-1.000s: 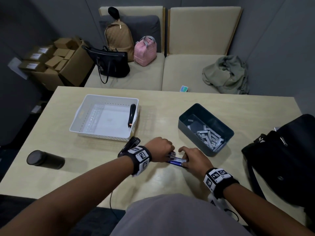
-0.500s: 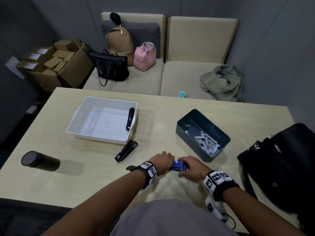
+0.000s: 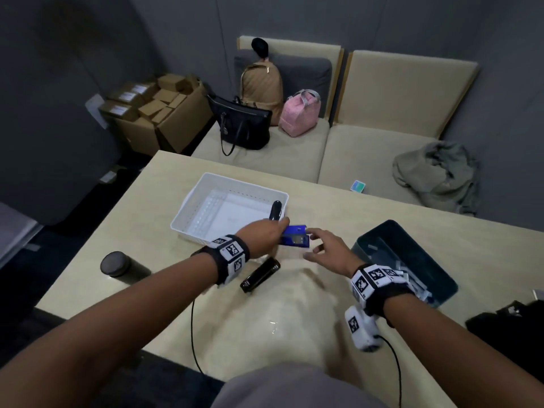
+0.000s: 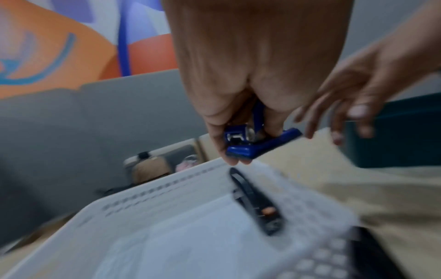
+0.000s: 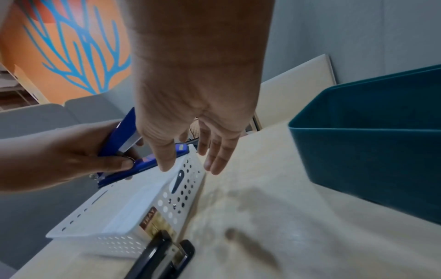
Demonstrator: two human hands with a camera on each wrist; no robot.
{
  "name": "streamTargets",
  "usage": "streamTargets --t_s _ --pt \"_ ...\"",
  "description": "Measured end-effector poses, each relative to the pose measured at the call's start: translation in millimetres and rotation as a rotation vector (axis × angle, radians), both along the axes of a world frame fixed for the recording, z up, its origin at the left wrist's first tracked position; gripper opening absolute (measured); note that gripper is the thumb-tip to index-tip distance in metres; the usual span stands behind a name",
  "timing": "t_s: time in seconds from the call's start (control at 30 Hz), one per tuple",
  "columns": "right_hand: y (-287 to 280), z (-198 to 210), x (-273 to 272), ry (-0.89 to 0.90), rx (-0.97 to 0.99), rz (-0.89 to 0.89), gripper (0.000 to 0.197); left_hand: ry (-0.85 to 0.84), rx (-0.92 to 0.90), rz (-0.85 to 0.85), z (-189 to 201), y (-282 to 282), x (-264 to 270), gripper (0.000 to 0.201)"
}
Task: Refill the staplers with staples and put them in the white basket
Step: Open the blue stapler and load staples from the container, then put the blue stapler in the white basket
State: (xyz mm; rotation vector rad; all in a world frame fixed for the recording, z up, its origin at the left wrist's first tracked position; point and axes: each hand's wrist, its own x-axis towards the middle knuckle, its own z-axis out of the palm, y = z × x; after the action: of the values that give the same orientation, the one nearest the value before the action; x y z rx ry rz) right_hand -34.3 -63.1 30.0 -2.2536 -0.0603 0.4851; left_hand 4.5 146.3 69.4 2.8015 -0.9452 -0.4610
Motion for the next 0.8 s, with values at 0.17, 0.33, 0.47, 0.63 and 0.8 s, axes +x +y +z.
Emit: streamTargets --t_s 0.17,0.33,0.47,0.63,0.8 --pt "33.0 7.6 32.2 -0.001 -0.018 0.006 0.063 0.063 -0.135 0.412 -5.3 50.2 63.8 0.037" --pt "64.7 -3.2 45.5 0.100 -0.136 0.077 0.048 0.145 -0.022 0.612 -44.5 59.9 97.4 0.042" --pt "76.7 -12.5 41.4 0.143 -0.191 0.096 0.030 0.210 0.016 0.606 -74.2 44.3 104.0 0.037" --pt "73.6 -21.9 36.2 0.187 -0.232 0.158 0.033 0.296 0.018 0.588 -87.6 28.8 103.6 0.048" --pt "68.2 -25.9 27.5 0.222 -0.203 0.270 0.050 0.226 -0.172 0.680 -64.1 28.7 81.8 0.040"
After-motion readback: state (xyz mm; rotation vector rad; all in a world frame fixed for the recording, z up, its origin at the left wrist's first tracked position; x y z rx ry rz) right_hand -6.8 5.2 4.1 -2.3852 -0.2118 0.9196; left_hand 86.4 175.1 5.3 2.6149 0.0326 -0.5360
